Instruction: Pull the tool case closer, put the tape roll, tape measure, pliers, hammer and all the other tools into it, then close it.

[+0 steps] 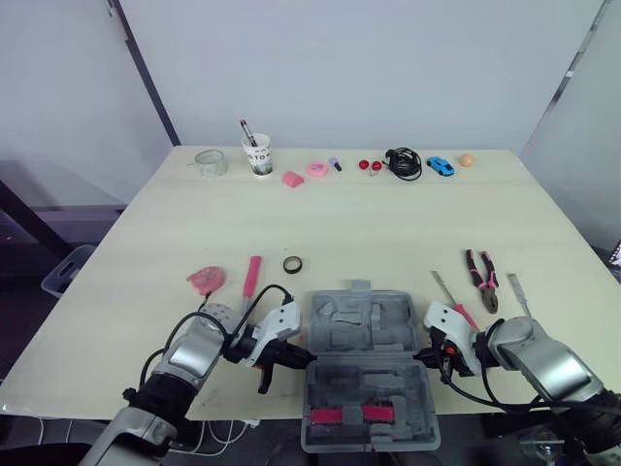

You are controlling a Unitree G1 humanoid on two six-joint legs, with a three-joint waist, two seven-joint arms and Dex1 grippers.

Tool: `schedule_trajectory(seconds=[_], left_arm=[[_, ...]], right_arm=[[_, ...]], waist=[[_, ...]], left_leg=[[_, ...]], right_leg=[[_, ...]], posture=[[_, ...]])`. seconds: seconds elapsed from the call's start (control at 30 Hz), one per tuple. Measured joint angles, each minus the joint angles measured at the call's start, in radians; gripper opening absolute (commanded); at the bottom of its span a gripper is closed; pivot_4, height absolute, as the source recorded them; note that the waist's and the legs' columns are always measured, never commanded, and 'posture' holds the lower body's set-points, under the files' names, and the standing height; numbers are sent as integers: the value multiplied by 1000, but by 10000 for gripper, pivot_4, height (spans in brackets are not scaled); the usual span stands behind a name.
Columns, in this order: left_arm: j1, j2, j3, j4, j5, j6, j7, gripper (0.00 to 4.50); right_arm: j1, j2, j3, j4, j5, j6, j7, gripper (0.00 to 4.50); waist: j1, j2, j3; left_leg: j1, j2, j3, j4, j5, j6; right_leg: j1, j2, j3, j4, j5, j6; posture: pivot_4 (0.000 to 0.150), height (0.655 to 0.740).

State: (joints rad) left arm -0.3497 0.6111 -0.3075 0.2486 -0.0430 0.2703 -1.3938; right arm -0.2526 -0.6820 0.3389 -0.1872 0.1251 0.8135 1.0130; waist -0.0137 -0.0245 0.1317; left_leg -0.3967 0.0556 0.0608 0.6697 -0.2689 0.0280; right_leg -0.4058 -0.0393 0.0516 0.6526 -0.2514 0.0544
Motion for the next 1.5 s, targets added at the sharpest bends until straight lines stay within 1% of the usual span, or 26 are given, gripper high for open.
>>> schedule_trajectory(seconds=[0.67, 0.87, 1.03, 1.2, 1.3, 1.37, 1.43, 1.5], left_arm=[[-2, -2, -7, 16, -1, -20, 17, 0], [6, 9, -7, 15, -14, -24, 20, 0], [27, 39, 7, 0, -36, -24, 25, 0], [77, 60, 52, -46, -78, 27, 61, 0], [130, 67, 117, -99, -117, 80, 125, 0], [183, 79, 180, -165, -147, 98, 161, 0], [265, 84, 283, -250, -206, 103, 201, 0], [315, 81, 366, -299, -258, 107, 232, 0]], right_arm=[[39, -29, -3, 10, -2, -106, -28, 351], [77, -43, -47, 20, 2, -154, -61, 351], [111, -53, -95, 26, 10, -175, -82, 351], [169, -58, -199, 8, 47, -181, -111, 351], [215, -61, -287, -1, 76, -216, -128, 351], [252, -47, -358, -1, 94, -282, -141, 351], [310, -26, -459, 0, 117, -390, -156, 351], [354, -2, -533, 7, 135, -465, -171, 351]], waist=[[2, 0, -2], [0, 0, -3], [-1, 0, -3], [-1, 0, -2], [0, 0, -1], [1, -1, -1], [2, -1, 0], [4, -1, 0]], left_leg=[[0, 0, 0, 0, 0, 0], [0, 0, 0, 0, 0, 0], [0, 0, 0, 0, 0, 0], [0, 1, 0, 0, 0, 0], [-1, 1, 1, 0, 0, 0], [-3, 1, 0, -1, 0, 0], [-3, 1, 1, -1, 0, 0], [-3, 1, 1, -1, 0, 0]], right_leg=[[0, 0, 0, 0, 0, 0], [0, 0, 0, 0, 0, 0], [0, 0, 0, 0, 0, 0], [-1, 0, 1, 0, 0, 0], [-2, 0, 1, 0, 0, 0], [-3, 0, 1, 0, 0, 0], [-3, 0, 1, 0, 0, 0], [-3, -1, 1, 0, 0, 0]], posture=[[1500, 7400], [1500, 7400], [1500, 7400], [1500, 7400], [1500, 7400], [1500, 7400], [1500, 7400], [1500, 7400]])
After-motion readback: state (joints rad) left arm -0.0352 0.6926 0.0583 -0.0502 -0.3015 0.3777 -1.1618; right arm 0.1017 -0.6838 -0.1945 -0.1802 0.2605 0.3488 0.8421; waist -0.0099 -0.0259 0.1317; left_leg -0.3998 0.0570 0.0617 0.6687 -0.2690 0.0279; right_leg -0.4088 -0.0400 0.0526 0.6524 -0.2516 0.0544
